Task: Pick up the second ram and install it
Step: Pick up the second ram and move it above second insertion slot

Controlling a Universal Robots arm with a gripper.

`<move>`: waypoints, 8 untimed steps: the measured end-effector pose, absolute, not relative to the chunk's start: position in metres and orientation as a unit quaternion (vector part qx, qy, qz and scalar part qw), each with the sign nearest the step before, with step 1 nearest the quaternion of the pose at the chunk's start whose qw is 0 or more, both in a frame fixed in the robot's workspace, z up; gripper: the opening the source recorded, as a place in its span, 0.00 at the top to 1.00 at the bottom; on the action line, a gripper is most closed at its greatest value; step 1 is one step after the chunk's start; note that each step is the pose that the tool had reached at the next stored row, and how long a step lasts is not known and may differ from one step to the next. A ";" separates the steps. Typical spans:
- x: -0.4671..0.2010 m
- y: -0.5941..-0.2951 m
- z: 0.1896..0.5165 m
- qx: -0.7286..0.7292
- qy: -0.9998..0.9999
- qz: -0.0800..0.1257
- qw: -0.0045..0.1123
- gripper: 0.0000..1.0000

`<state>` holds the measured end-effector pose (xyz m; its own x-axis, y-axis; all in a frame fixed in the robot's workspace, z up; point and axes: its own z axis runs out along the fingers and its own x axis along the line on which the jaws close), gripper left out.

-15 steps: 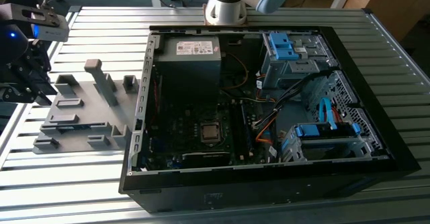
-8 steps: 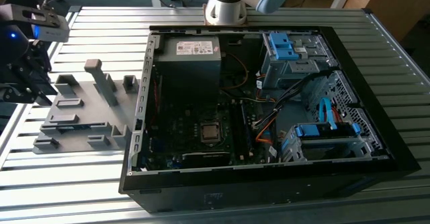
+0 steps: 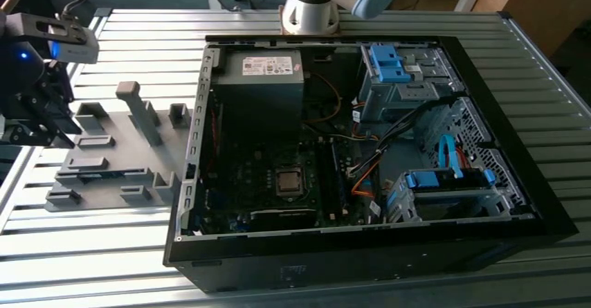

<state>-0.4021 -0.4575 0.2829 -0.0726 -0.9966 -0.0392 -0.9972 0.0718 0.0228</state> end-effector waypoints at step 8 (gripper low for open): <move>-0.402 -0.457 0.277 -0.681 0.732 0.022 0.007 0.68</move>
<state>-0.4021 -0.4575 0.2768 -0.0726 -0.9966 -0.0392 -0.9972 0.0718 0.0227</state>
